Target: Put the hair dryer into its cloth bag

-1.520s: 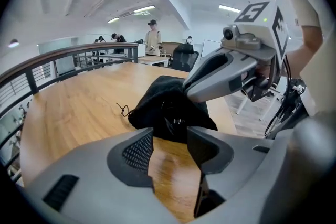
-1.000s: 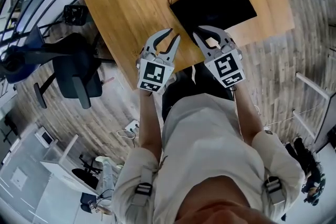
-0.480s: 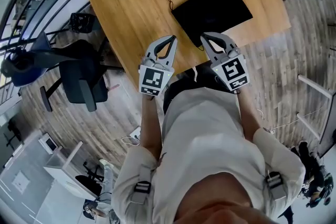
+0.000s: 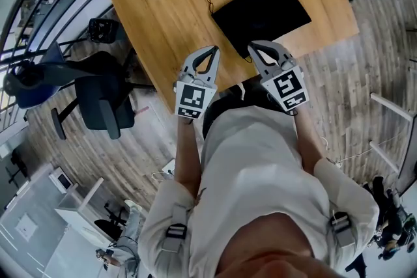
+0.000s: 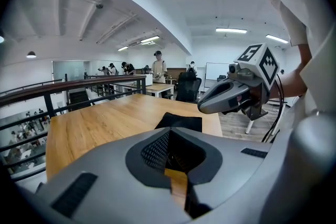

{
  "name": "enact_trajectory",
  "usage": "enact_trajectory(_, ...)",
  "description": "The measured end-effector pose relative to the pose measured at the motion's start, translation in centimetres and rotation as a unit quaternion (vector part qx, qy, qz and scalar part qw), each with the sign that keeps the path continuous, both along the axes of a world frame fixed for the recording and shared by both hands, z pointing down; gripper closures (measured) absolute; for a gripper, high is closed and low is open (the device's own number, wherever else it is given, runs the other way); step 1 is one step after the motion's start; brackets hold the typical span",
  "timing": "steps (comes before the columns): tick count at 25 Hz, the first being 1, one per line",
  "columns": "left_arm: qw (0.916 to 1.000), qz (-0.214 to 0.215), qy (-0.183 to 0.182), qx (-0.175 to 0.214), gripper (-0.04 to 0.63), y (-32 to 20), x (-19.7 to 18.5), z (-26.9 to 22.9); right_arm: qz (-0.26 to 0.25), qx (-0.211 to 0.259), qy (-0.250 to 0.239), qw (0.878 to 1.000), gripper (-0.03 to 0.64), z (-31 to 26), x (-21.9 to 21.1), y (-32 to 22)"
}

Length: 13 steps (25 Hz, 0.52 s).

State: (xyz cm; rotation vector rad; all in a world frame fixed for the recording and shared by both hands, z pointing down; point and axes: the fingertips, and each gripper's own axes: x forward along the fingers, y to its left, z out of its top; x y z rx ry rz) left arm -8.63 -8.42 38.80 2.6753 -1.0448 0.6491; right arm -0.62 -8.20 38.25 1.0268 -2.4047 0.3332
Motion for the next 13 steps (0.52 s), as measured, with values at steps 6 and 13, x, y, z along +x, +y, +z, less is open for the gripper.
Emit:
enact_trajectory(6,1.0000,0.002,-0.004,-0.004,0.577,0.23,0.22,0.47,-0.004,-0.009,0.001,1.000,0.597,0.61,0.02,0.23)
enact_trajectory(13,1.0000,0.001,-0.006,-0.007,0.577,0.37,0.99,0.92,-0.005,-0.013,0.001,1.000,0.597,1.07,0.98,0.31)
